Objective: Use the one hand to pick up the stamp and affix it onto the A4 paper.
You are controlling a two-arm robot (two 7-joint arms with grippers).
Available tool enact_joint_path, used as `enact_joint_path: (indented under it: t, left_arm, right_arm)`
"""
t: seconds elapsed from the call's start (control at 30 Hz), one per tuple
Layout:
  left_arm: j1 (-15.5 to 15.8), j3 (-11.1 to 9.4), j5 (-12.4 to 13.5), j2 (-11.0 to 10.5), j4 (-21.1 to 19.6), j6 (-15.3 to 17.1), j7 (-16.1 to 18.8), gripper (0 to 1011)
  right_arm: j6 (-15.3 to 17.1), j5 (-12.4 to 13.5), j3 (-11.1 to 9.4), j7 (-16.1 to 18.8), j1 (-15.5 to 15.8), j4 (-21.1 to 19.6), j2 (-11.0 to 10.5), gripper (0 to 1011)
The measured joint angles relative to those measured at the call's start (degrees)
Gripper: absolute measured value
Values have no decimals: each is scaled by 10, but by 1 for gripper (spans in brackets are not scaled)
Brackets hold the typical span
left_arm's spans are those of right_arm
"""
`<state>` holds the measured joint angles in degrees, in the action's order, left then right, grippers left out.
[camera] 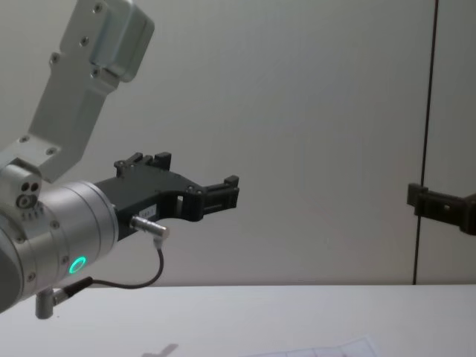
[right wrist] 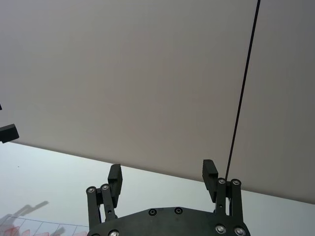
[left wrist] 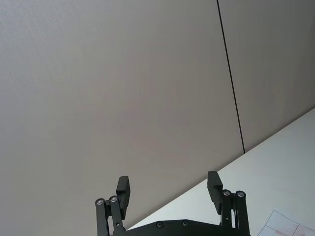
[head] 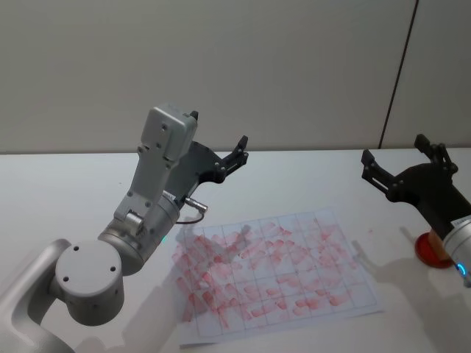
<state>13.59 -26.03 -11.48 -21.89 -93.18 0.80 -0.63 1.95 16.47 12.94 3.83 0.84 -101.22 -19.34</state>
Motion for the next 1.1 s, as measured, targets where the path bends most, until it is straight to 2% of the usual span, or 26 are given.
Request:
enact_joint_path:
  t: [0.93, 1.1]
  left_arm:
    - [0, 0, 0, 0, 0, 0, 0, 1001]
    - [0, 0, 0, 0, 0, 0, 0, 1001]
  right_arm:
    - [0, 0, -1, 0, 0, 0, 0, 1001]
    - [9, 4, -5, -5, 2, -1, -4, 1001]
